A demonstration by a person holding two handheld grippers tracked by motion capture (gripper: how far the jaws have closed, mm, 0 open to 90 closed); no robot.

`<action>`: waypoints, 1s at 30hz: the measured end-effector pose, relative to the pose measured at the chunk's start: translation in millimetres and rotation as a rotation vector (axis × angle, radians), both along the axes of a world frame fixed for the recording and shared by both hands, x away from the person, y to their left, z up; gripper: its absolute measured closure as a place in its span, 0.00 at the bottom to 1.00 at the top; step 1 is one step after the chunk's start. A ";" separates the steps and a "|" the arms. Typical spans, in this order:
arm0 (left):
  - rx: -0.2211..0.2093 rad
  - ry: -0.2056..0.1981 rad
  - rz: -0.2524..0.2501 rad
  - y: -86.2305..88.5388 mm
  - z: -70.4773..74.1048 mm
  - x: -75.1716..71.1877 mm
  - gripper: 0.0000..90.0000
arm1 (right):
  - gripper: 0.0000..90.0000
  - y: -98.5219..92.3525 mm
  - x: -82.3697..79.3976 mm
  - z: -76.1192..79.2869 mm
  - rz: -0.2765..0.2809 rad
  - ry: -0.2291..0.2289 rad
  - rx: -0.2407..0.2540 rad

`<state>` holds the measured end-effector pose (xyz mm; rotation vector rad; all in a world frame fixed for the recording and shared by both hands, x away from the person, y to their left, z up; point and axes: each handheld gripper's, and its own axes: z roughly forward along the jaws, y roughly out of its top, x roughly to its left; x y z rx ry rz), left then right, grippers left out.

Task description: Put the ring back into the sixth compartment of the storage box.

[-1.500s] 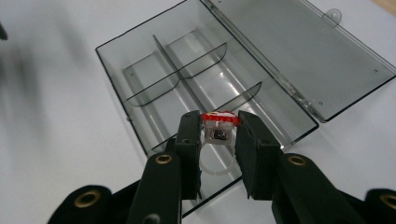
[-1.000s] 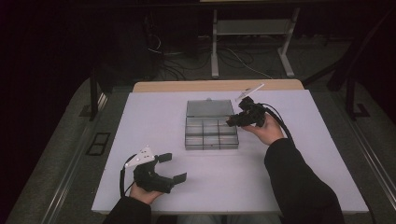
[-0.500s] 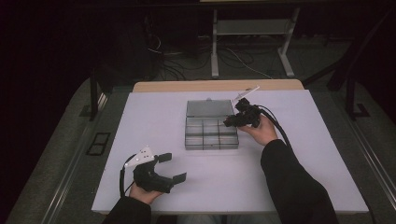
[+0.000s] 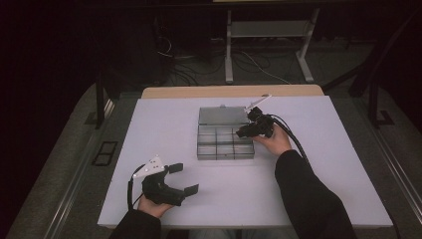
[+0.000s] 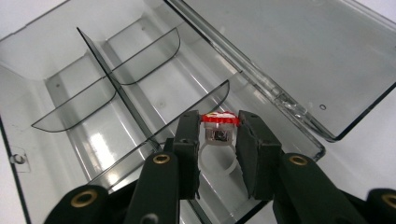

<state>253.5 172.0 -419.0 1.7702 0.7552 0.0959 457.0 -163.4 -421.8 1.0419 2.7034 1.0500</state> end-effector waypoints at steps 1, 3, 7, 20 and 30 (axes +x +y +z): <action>0.000 0.000 0.000 0.0 0.0 0.0 0.00 | 0.77 0.2 0.4 -0.9 0.002 0.000 -0.006; 0.000 0.001 0.000 -0.1 -0.1 0.1 0.00 | 0.77 0.6 0.7 -2.3 0.002 0.000 -0.007; 0.000 0.001 -0.002 -0.5 -0.2 0.1 0.00 | 0.73 2.9 -0.2 -2.9 0.001 -0.004 -0.016; 0.001 0.004 -0.011 -1.8 -0.4 0.4 0.00 | 0.63 -4.8 -11.0 19.1 -0.021 -0.026 0.011; 0.006 0.005 -0.018 -2.9 -1.1 0.6 0.00 | 0.52 -15.0 -26.2 40.7 -0.022 -0.034 0.047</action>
